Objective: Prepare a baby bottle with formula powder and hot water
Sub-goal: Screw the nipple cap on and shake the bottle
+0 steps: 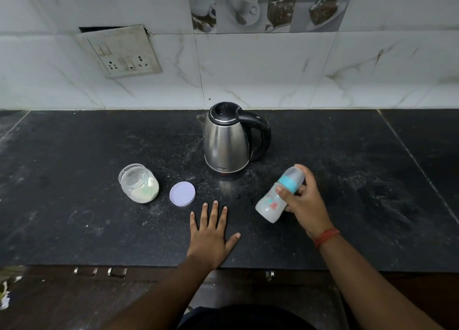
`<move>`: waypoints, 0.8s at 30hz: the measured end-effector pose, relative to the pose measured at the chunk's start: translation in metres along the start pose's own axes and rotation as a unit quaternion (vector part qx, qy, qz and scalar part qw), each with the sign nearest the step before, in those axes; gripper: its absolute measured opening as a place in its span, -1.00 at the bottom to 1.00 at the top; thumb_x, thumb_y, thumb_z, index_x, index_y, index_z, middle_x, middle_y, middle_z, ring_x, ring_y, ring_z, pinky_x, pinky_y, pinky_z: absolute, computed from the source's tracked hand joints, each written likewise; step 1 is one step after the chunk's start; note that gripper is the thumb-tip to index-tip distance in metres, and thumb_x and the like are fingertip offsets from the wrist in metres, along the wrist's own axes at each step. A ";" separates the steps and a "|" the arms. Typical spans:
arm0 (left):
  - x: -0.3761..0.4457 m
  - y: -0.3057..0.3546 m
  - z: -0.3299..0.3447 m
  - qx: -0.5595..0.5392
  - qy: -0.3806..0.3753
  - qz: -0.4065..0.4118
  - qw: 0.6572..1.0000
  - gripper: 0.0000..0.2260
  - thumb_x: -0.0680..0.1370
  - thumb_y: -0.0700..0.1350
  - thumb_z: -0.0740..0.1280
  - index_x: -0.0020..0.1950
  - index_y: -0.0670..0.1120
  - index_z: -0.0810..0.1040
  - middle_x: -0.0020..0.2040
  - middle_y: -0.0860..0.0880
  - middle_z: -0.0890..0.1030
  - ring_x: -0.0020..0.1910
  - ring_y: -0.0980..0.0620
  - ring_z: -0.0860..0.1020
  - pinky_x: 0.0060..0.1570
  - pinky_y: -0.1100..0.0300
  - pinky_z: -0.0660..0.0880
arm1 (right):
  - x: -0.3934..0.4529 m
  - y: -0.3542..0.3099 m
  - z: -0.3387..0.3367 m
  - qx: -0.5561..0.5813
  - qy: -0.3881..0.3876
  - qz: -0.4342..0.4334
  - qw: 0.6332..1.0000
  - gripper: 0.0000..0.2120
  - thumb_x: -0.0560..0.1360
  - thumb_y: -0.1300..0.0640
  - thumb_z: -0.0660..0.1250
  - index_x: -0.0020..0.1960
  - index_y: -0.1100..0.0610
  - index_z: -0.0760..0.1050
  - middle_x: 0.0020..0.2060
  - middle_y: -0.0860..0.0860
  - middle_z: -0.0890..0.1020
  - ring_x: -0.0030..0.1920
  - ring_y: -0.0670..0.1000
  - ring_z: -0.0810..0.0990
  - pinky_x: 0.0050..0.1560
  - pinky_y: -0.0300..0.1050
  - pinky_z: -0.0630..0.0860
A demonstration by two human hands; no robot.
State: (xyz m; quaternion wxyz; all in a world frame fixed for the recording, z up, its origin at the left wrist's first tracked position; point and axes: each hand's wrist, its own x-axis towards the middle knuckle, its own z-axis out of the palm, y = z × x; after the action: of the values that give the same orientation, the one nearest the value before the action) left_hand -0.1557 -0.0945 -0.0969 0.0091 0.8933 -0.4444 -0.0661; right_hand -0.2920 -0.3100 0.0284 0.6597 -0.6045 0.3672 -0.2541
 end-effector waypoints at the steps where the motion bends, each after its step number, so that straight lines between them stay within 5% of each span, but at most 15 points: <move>1: 0.001 0.000 0.000 0.001 0.001 -0.001 1.000 -0.24 0.62 0.43 -0.13 0.62 -0.03 0.26 0.63 -0.15 0.24 0.61 -0.26 0.20 0.46 -0.35 -0.03 | 0.002 0.000 -0.001 0.005 0.021 -0.010 1.000 -0.37 0.52 0.11 0.47 0.46 -0.17 0.26 0.21 0.05 0.56 0.14 0.08 0.66 -0.01 0.13 0.69; 3: 0.001 0.001 0.000 0.003 0.004 -0.004 1.000 -0.24 0.61 0.43 -0.13 0.63 -0.03 0.25 0.63 -0.15 0.25 0.61 -0.26 0.20 0.46 -0.35 -0.04 | 0.007 -0.003 -0.007 0.053 0.081 -0.016 0.995 -0.39 0.54 0.09 0.45 0.47 -0.15 0.22 0.22 0.02 0.55 0.15 0.07 0.66 0.01 0.13 0.68; 7: 0.001 -0.001 -0.001 -0.003 0.001 -0.003 1.000 -0.22 0.60 0.44 -0.15 0.64 -0.02 0.20 0.64 -0.14 0.22 0.62 -0.25 0.16 0.48 -0.34 -0.07 | 0.005 -0.004 -0.004 -0.019 -0.022 -0.010 1.000 -0.37 0.51 0.14 0.48 0.44 -0.21 0.27 0.22 0.05 0.56 0.15 0.07 0.65 -0.02 0.08 0.69; 10: 0.002 0.002 -0.001 -0.002 0.000 -0.004 1.000 -0.22 0.60 0.44 -0.14 0.64 -0.03 0.21 0.64 -0.15 0.23 0.62 -0.25 0.16 0.48 -0.35 -0.04 | 0.001 0.000 -0.004 0.040 0.040 -0.007 0.998 -0.38 0.53 0.11 0.45 0.46 -0.19 0.24 0.23 0.01 0.53 0.19 0.08 0.63 0.04 0.17 0.67; 13: 0.001 0.000 0.000 -0.006 0.004 -0.004 1.000 -0.22 0.59 0.44 -0.14 0.64 -0.03 0.21 0.64 -0.15 0.22 0.63 -0.25 0.14 0.49 -0.35 -0.03 | -0.003 0.002 0.001 0.007 -0.012 0.004 1.000 -0.35 0.52 0.14 0.47 0.46 -0.22 0.25 0.22 0.00 0.53 0.18 0.09 0.64 0.05 0.19 0.67; 17: 0.002 0.001 0.002 -0.003 0.002 -0.007 1.000 -0.21 0.59 0.45 -0.17 0.66 -0.01 0.16 0.67 -0.13 0.14 0.65 -0.23 0.06 0.51 -0.35 -0.07 | -0.008 0.005 0.002 0.039 0.055 -0.003 0.998 -0.38 0.53 0.08 0.46 0.44 -0.24 0.23 0.20 -0.02 0.53 0.18 0.09 0.64 0.04 0.21 0.67; 20: 0.001 -0.001 0.002 -0.006 0.004 -0.007 1.000 -0.20 0.58 0.46 -0.19 0.66 -0.01 0.13 0.67 -0.13 0.10 0.65 -0.22 0.02 0.51 -0.35 -0.10 | -0.008 0.006 0.005 0.002 0.004 0.000 1.000 -0.36 0.51 0.09 0.48 0.44 -0.24 0.25 0.21 0.02 0.54 0.16 0.10 0.65 0.04 0.24 0.67; 24: 0.001 -0.001 0.002 -0.006 0.000 -0.009 1.000 -0.19 0.57 0.47 -0.21 0.67 0.00 0.08 0.68 -0.12 0.03 0.66 -0.20 -0.05 0.52 -0.34 -0.15 | -0.007 0.003 0.003 0.041 0.037 -0.005 0.998 -0.42 0.54 0.11 0.44 0.42 -0.21 0.25 0.20 0.00 0.53 0.17 0.10 0.65 0.06 0.26 0.65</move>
State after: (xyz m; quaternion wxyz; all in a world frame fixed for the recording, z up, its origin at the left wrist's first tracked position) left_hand -0.1549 -0.0947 -0.0991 0.0137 0.8971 -0.4363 -0.0682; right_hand -0.2941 -0.3021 0.0266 0.6686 -0.5690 0.3776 -0.2944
